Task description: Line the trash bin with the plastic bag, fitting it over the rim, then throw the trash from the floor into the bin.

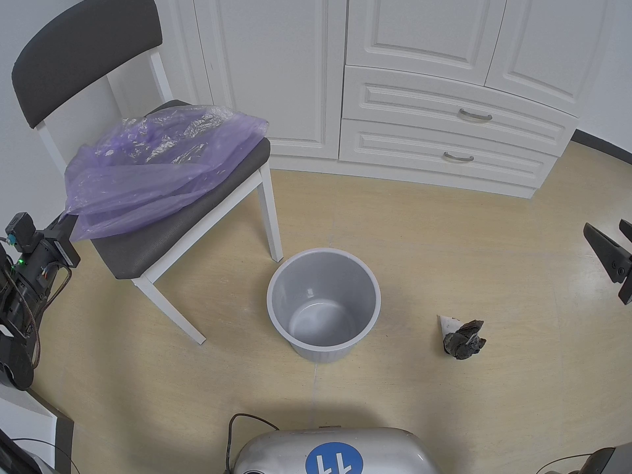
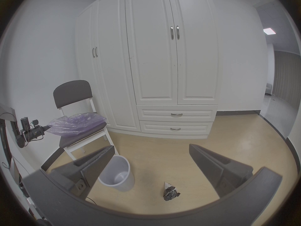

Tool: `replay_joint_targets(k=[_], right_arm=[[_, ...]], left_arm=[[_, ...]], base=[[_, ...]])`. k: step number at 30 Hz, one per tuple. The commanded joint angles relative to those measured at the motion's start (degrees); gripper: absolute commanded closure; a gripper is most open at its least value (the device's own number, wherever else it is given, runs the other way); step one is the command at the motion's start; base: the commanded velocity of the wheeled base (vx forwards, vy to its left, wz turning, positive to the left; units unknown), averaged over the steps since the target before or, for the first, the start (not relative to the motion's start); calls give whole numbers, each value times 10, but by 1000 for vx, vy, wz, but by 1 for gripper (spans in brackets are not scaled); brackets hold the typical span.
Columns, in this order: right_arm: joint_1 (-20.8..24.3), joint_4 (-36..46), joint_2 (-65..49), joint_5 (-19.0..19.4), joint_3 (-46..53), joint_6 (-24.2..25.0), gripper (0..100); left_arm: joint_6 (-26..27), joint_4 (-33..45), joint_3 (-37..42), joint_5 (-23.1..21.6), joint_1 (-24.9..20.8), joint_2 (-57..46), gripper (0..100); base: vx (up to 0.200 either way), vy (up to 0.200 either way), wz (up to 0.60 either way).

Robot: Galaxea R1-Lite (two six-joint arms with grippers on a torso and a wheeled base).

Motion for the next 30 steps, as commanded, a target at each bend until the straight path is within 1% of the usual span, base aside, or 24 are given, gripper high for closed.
replay_joint_targets(k=[1, 2, 10, 13, 15, 16, 17, 19, 20, 21, 22, 23, 24, 25, 26, 27, 30], right_arm=[[1, 0, -4, -1, -1, -14, 0], [1, 2, -6, -1, -1, -21, 0], [6, 5, -4, 0, -10, -24, 0], [39, 7, 15, -1, -33, -19, 0], [48, 7, 26, 0, -43, -16, 0], [55, 7, 30, -1, -45, -15, 0], [57, 8, 31, -1, -45, -13, 0], [64, 9, 28, -1, -43, -13, 0], [66, 10, 27, -1, -42, -13, 0], [66, 10, 27, -1, -42, -13, 0], [84, 18, 24, -1, -42, -5, 0], [88, 21, 24, -1, -42, -2, 0], [94, 24, 25, -1, -44, 4, 0], [96, 24, 25, -2, -45, 5, 0], [99, 25, 28, -1, -45, 9, 0], [99, 25, 30, -1, -45, 10, 0], [98, 26, 37, -2, -40, 17, 0]], left_arm=[[0, 0, 21, 1, -22, -32, 100], [0, 1, 23, 2, -36, -41, 100], [0, 7, 52, 2, -63, -96, 100], [0, 54, 59, 2, -86, -166, 100], [0, 107, 53, 2, -106, -204, 100], [0, 151, 44, 2, -120, -229, 100], [0, 171, 39, 2, -125, -240, 100], [0, 247, 20, 3, -142, -282, 100], [0, 270, 13, 2, -145, -294, 100], [0, 270, 13, 2, -145, -294, 100], [0, 386, -23, 1, -157, -348, 100], [0, 413, -34, 1, -160, -357, 100], [0, 466, -58, 1, -167, -375, 100], [0, 480, -63, 1, -169, -378, 100], [0, 543, -85, 2, -175, -397, 100], [0, 580, -90, 2, -176, -412, 100], [0, 646, -93, 1, -178, -442, 100]], base=[[0, 0, 0], [0, 0, 0], [0, 0, 0], [0, 0, 0], [0, 0, 0], [0, 0, 0], [0, 0, 0], [0, 0, 0], [0, 0, 0], [0, 0, 0], [0, 0, 0], [0, 0, 0], [0, 0, 0], [0, 0, 0], [0, 0, 0], [0, 0, 0], [0, 0, 0]])
